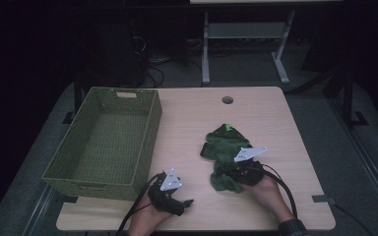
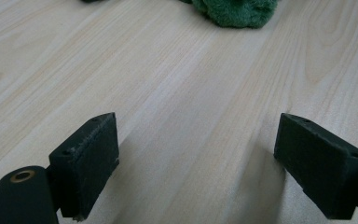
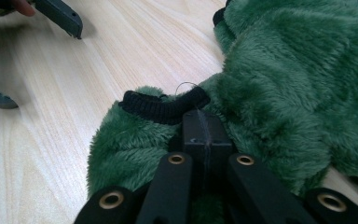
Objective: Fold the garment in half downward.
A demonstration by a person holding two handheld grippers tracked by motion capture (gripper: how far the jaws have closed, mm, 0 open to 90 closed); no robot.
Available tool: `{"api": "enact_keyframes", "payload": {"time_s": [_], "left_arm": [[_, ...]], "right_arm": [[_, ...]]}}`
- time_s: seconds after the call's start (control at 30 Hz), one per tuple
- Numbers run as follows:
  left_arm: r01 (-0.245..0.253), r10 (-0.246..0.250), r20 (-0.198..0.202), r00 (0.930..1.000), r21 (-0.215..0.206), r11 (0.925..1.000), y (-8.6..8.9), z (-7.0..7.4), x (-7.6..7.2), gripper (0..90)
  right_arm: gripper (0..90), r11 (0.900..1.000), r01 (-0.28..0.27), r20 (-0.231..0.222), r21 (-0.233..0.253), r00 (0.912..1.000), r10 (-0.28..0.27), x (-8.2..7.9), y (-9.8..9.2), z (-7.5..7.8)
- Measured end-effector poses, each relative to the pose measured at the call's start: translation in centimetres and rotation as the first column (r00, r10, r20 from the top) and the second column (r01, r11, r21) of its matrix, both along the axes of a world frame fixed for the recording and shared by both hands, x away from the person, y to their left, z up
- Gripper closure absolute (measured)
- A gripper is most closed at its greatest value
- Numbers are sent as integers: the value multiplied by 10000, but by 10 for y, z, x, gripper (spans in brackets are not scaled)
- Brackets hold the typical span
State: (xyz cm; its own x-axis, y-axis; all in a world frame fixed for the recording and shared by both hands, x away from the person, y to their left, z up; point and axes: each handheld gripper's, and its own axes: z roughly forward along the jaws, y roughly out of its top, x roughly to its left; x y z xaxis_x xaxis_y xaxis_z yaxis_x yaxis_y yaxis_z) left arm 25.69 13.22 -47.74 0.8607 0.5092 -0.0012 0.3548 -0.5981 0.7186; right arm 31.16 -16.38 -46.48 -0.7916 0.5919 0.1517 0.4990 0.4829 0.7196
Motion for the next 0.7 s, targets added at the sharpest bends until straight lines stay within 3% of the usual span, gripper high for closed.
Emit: {"api": "enact_keyframes", "payload": {"time_s": [0.3, 0.4, 0.7], "left_arm": [[-27, 27, 24, 10000, 15, 10000, -1, 0, 0, 129], [-30, 32, -164, 9999, 125, 9999, -3, 3, 2, 142], [63, -71, -471, 9989, -167, 9998, -11, 20, 18, 191]], "right_arm": [[819, 9985, -26, 362, 544, 9993, 6, -3, -12, 17], [782, 9975, -14, 551, 709, 9985, -25, -4, -15, 22], [661, 9970, 348, 743, 691, 9964, -399, 3, -32, 38]]}}
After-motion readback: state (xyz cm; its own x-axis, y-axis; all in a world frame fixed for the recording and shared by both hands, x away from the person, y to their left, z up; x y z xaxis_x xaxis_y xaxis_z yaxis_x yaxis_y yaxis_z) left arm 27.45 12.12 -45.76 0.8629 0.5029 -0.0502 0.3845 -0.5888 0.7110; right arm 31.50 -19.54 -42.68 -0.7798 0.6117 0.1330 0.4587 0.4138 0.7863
